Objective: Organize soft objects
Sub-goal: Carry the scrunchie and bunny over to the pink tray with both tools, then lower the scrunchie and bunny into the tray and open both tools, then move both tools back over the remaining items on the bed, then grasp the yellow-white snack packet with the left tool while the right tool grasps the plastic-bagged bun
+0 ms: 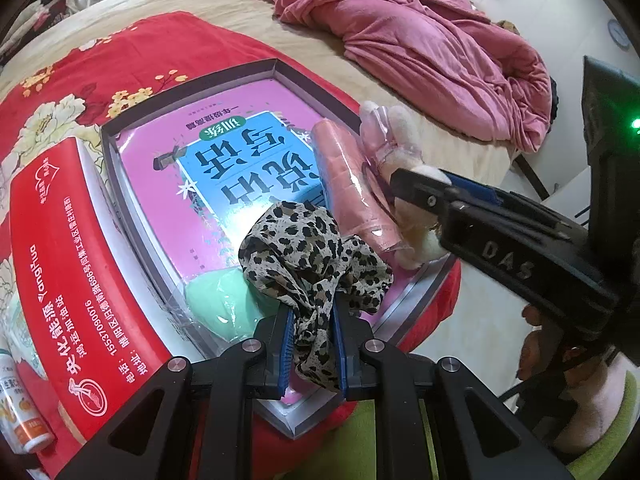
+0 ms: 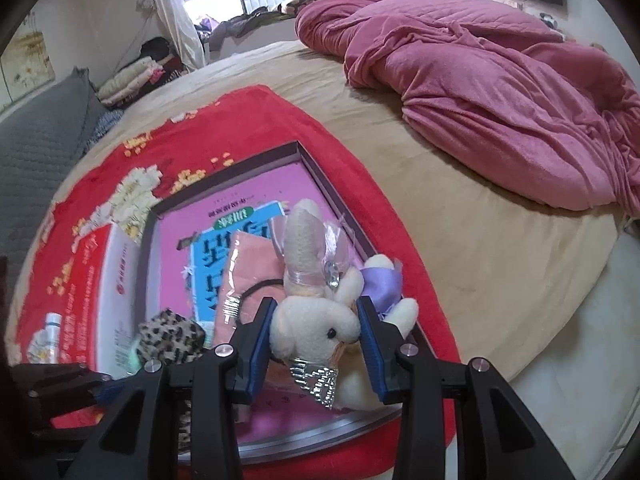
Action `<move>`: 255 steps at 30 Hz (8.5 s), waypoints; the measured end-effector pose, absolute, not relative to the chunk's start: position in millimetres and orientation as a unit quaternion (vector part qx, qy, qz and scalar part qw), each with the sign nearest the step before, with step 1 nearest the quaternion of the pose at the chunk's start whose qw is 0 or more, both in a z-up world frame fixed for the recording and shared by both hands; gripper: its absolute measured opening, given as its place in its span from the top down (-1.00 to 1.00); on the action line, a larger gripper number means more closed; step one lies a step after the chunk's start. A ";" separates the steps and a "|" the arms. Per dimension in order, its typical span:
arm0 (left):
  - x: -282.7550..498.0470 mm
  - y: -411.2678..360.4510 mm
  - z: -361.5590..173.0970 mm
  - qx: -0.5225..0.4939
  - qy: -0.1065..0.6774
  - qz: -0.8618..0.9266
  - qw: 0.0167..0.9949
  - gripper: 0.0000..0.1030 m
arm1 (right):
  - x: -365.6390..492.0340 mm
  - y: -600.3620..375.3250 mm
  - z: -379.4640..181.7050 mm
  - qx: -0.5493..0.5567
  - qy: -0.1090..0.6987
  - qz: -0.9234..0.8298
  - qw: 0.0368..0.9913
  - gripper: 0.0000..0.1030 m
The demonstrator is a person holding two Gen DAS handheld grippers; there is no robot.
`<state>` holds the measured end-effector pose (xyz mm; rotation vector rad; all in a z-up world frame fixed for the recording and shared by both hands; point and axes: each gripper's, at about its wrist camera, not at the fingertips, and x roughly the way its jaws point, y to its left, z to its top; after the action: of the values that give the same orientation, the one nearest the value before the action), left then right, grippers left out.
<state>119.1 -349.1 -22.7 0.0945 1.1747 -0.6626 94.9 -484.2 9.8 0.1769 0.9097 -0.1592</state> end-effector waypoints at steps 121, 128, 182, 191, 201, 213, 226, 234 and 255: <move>65.3 -229.7 75.0 0.020 0.451 -0.232 0.862 -0.53 | 24.1 -436.8 123.6 0.098 0.329 -0.077 0.936 -0.52; 63.1 -197.2 85.5 0.005 0.445 -0.212 0.870 -0.53 | 22.5 -417.9 136.5 0.090 0.315 -0.062 0.943 -0.53; 37.8 5.5 42.1 -0.091 0.485 -0.046 0.868 -0.53 | 43.9 -225.7 94.8 -0.063 0.381 0.120 0.915 -0.54; 31.5 18.2 17.8 -0.100 0.507 -0.032 0.855 -0.53 | 45.3 -213.2 81.1 -0.078 0.394 0.134 0.906 -0.54; 32.3 14.6 -5.4 -0.097 0.532 -0.032 0.840 -0.53 | 47.6 -208.6 65.6 -0.094 0.408 0.139 0.897 -0.54; 38.0 8.5 -28.9 -0.103 0.555 -0.038 0.824 -0.53 | 53.2 -192.2 34.0 -0.148 0.434 0.144 0.877 -0.54; 56.3 13.6 -54.6 -0.116 0.578 -0.032 0.807 -0.53 | 54.9 -169.0 -3.3 -0.252 0.447 0.149 0.845 -0.55; 67.9 13.6 -67.3 -0.106 0.583 -0.025 0.805 -0.53 | 64.4 -163.7 -24.4 -0.290 0.465 0.141 0.824 -0.55; 79.5 16.9 -73.8 -0.107 0.579 -0.030 0.807 -0.53 | 86.3 -145.0 -65.7 -0.370 0.495 0.112 0.778 -0.53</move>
<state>79.5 16.9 -73.8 -0.2281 1.2396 -0.0636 86.3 -145.0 -65.7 -0.8005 1.0702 0.2412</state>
